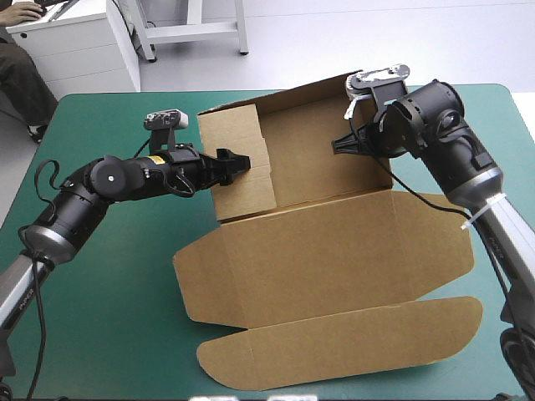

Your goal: Fold the box

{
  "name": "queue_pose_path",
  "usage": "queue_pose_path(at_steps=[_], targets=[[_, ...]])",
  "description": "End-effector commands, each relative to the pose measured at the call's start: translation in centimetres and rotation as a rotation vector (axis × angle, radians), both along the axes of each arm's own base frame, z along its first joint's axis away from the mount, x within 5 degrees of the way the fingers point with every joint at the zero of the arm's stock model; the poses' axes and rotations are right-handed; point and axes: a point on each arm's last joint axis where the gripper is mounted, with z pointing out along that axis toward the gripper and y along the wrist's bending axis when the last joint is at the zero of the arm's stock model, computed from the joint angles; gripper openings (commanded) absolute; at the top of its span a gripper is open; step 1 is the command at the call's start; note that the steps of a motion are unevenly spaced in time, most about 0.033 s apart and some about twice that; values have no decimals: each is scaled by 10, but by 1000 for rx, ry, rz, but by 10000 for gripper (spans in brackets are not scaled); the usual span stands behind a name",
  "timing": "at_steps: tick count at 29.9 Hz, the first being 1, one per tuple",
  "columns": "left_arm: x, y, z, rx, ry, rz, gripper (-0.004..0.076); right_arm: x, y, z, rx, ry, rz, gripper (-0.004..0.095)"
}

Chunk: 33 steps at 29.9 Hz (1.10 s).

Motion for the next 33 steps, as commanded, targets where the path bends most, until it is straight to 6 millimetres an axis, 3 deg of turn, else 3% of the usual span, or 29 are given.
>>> queue_pose_path(at_steps=[1,8,10,12,18,27,33], targets=[[-5,-1,23,-72,-70,25,566,-18,-3,37,125,-150,27,-18],[0,-5,14,-64,-32,11,557,-23,-5,42,135,-164,25,-17],[0,-5,14,-65,-33,10,520,-23,-5,42,134,-160,24,-18],[-1,-4,16,-65,-37,10,435,-23,-5,42,133,-159,24,-18],[0,-4,17,-58,-58,9,-6,-23,-5,41,131,-157,24,-18],[0,-2,18,14,-96,-10,-10,-23,-6,41,126,-151,24,-18],[3,6,39,131,-130,27,-10,-21,-5,27,109,-45,-21,-19]])
